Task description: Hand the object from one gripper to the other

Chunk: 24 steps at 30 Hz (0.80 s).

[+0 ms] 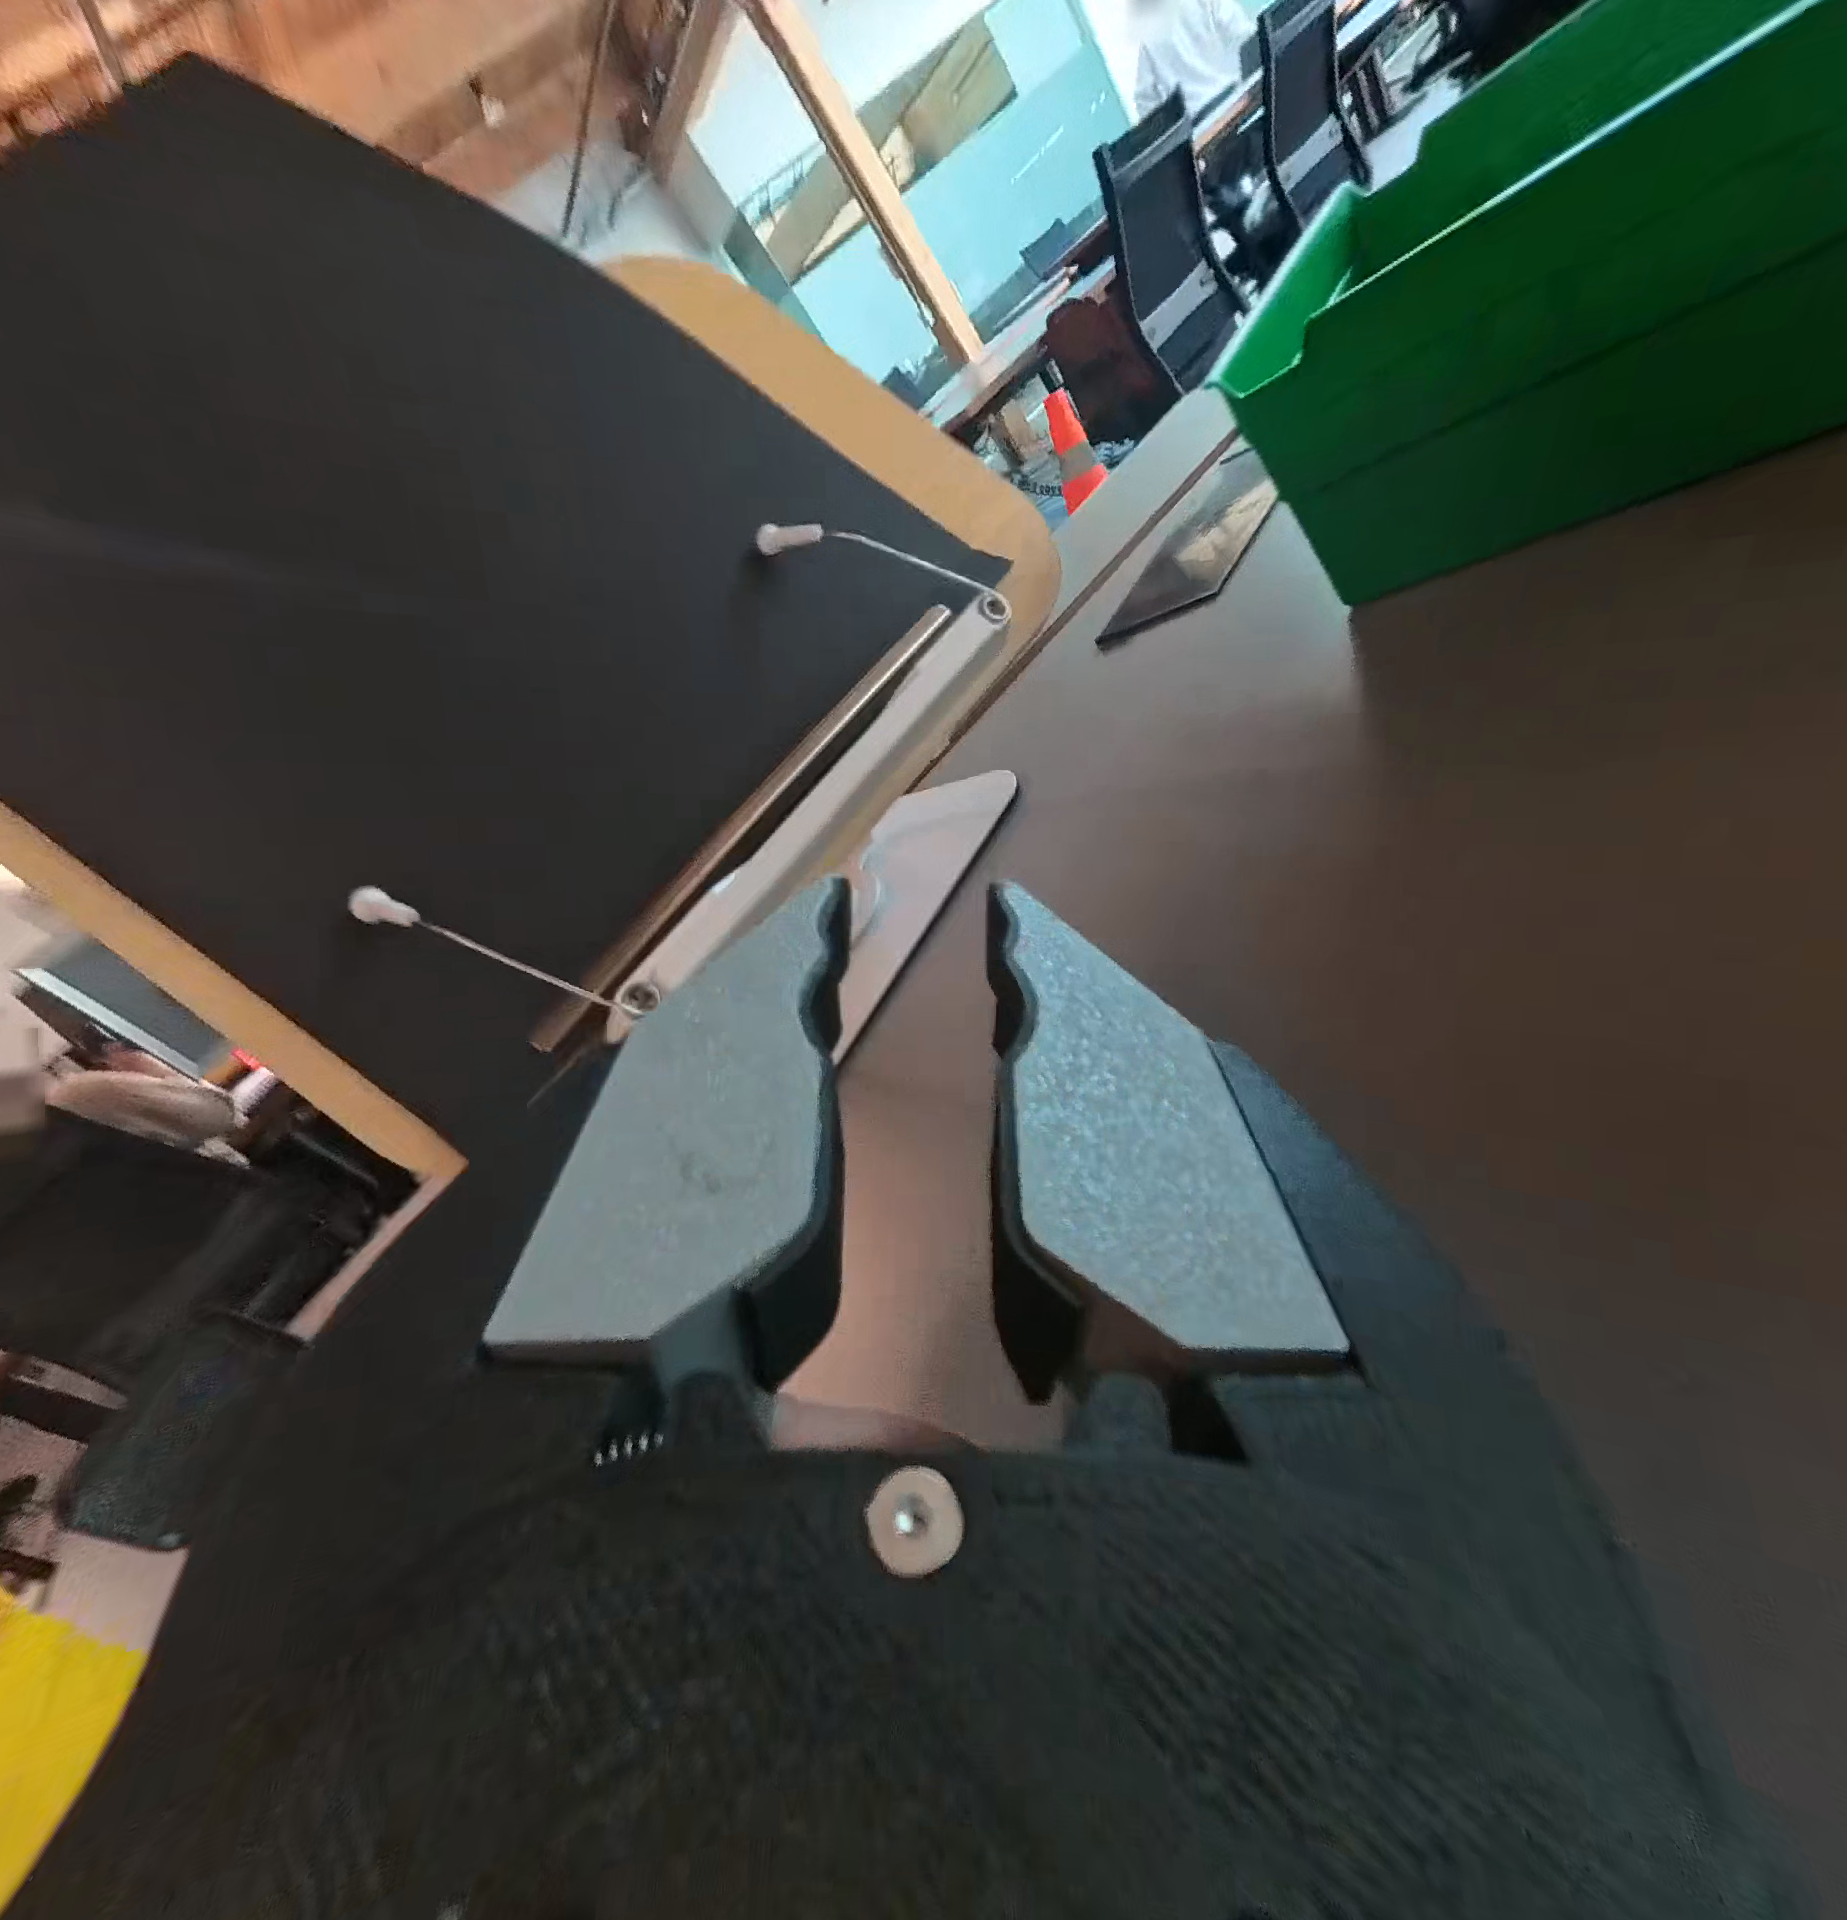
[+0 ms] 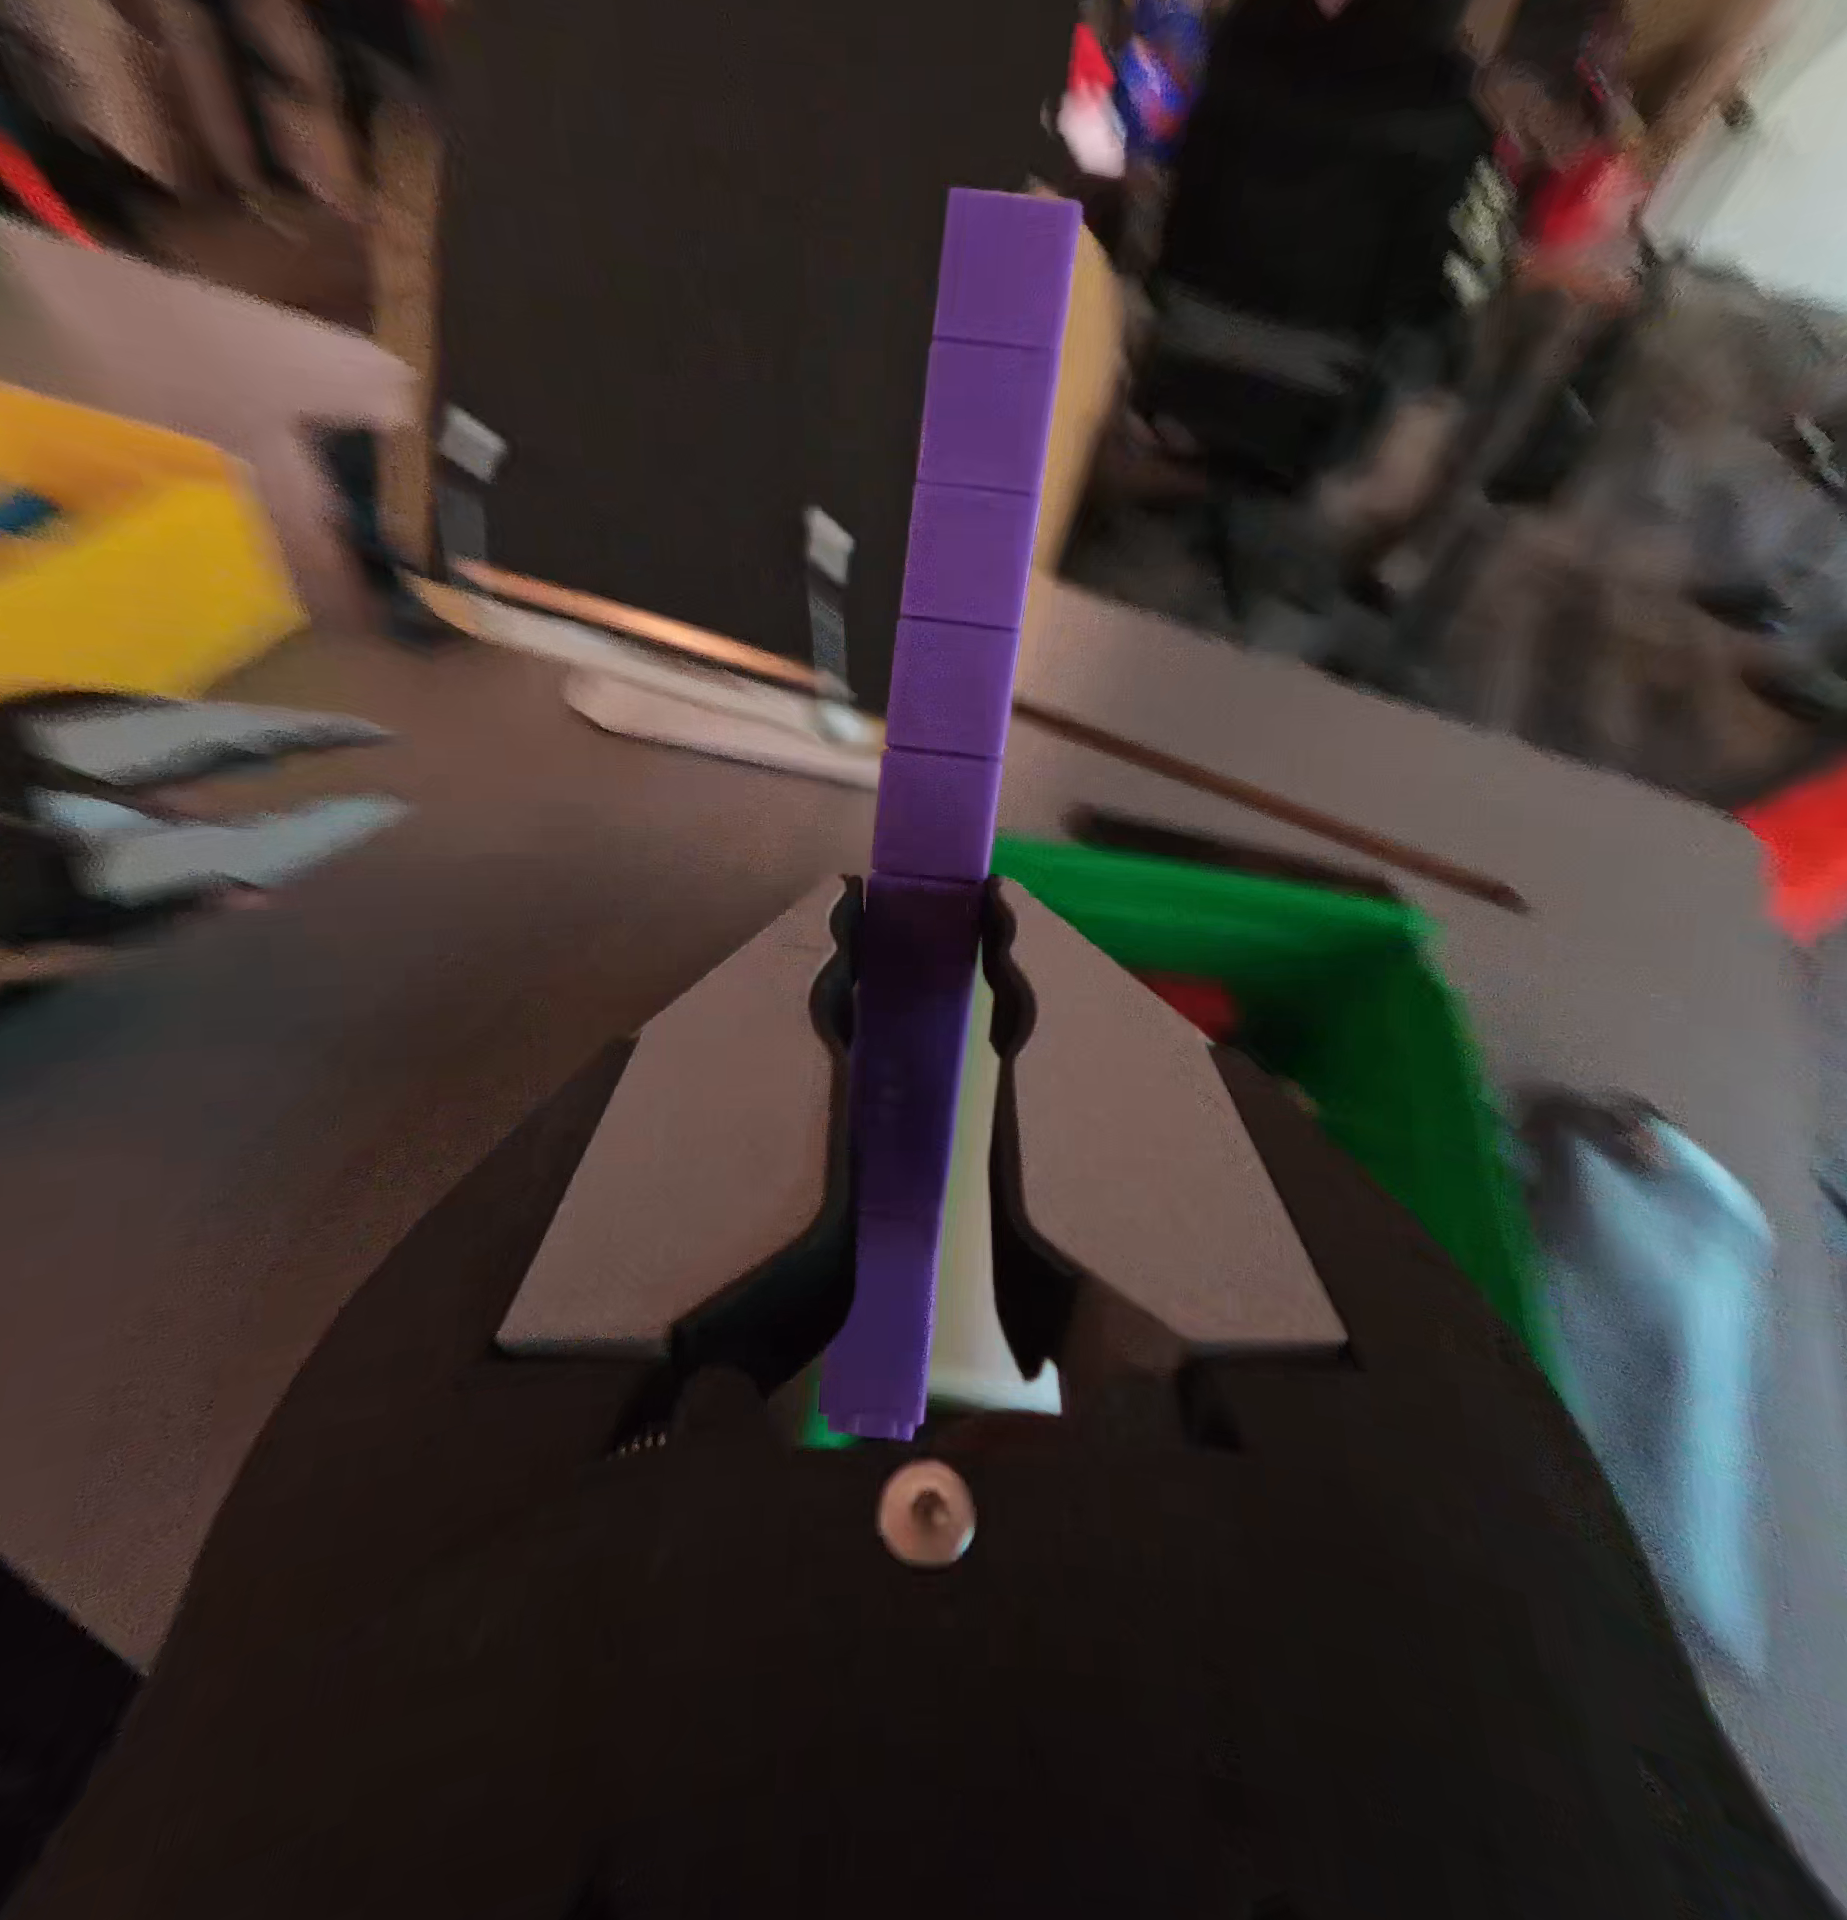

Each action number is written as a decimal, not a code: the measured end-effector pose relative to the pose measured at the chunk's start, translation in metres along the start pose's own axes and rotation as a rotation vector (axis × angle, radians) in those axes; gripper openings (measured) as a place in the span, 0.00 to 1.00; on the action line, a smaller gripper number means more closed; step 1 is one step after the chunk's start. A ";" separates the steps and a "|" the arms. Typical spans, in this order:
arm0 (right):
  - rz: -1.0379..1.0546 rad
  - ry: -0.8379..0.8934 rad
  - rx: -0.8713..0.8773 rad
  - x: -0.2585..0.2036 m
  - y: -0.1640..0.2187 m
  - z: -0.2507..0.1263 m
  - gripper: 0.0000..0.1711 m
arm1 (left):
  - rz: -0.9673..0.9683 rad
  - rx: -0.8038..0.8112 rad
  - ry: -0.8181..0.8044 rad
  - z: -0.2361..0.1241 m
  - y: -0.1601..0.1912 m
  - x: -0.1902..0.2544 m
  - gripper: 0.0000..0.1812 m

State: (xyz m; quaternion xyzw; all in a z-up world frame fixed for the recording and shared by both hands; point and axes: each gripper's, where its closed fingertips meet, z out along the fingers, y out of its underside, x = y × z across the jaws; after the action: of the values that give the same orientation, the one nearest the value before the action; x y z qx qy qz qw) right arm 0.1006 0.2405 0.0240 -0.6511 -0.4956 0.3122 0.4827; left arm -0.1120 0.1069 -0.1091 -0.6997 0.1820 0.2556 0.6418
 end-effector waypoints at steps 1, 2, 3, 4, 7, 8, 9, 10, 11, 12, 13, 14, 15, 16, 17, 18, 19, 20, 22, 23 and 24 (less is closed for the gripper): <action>-0.006 0.090 -0.094 0.030 0.014 -0.006 0.11 | -0.020 -0.003 0.001 0.001 0.001 -0.001 0.13; -0.028 0.173 -0.174 0.059 0.029 -0.009 0.11 | -0.029 -0.008 0.003 0.001 0.001 -0.002 0.13; -0.067 0.222 -0.247 0.081 0.044 -0.009 0.11 | -0.032 -0.014 0.005 0.002 0.002 -0.002 0.13; -0.093 0.232 -0.326 0.095 0.063 -0.005 0.11 | -0.029 -0.017 0.014 0.002 0.002 0.001 0.13; -0.076 0.205 -0.539 0.119 0.125 0.017 0.11 | 0.025 -0.016 0.023 0.001 0.001 0.007 0.12; -0.049 0.172 -0.594 0.118 0.145 0.026 0.11 | 0.040 -0.021 0.026 0.002 0.002 0.009 0.12; 0.010 0.121 -0.646 0.111 0.164 0.032 0.11 | 0.043 -0.029 0.031 0.002 0.004 0.010 0.13; 0.076 0.077 -0.695 0.102 0.181 0.037 0.12 | 0.037 -0.033 0.032 0.002 0.005 0.010 0.12; 0.111 0.064 -0.739 0.099 0.195 0.039 0.13 | 0.025 -0.037 0.035 0.002 0.006 0.009 0.12; 0.096 0.082 -0.768 0.101 0.204 0.041 0.14 | 0.008 -0.042 0.036 0.003 0.008 0.008 0.12; 0.046 0.117 -0.773 0.107 0.207 0.043 0.15 | -0.011 -0.050 0.040 0.003 0.010 0.007 0.12; -0.002 0.155 -0.761 0.112 0.205 0.044 0.18 | -0.034 -0.061 0.048 0.004 0.012 0.007 0.13; -0.025 0.183 -0.737 0.115 0.197 0.043 0.18 | -0.067 -0.079 0.059 0.005 0.015 0.008 0.15; -0.023 0.193 -0.697 0.114 0.185 0.042 0.18 | -0.114 -0.109 0.074 0.007 0.020 0.009 0.16; -0.008 0.191 -0.643 0.111 0.169 0.041 0.21 | -0.171 -0.138 0.095 0.008 0.024 0.010 0.18; 0.012 0.188 -0.584 0.108 0.149 0.040 0.26 | -0.225 -0.157 0.110 0.009 0.028 0.010 0.21; 0.029 0.188 -0.528 0.103 0.129 0.038 0.29 | -0.261 -0.173 0.112 0.010 0.030 0.008 0.23; 0.035 0.182 -0.475 0.095 0.108 0.036 0.31 | -0.280 -0.183 0.101 0.010 0.033 0.005 0.24; 0.011 0.119 -0.357 0.061 0.067 0.036 0.32 | -0.292 -0.202 0.093 0.010 0.037 0.003 0.26; -0.004 0.056 -0.300 0.035 0.050 0.040 0.34 | -0.294 -0.204 0.092 0.010 0.037 0.002 0.26; -0.014 -0.032 -0.257 0.002 0.039 0.046 0.37 | -0.294 -0.200 0.092 0.010 0.037 0.002 0.25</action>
State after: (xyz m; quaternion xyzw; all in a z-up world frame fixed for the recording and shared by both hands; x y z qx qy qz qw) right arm 0.0741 0.2557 -0.0280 -0.6989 -0.5437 0.2530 0.3897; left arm -0.1328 0.1128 -0.1404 -0.7902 0.0806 0.1434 0.5903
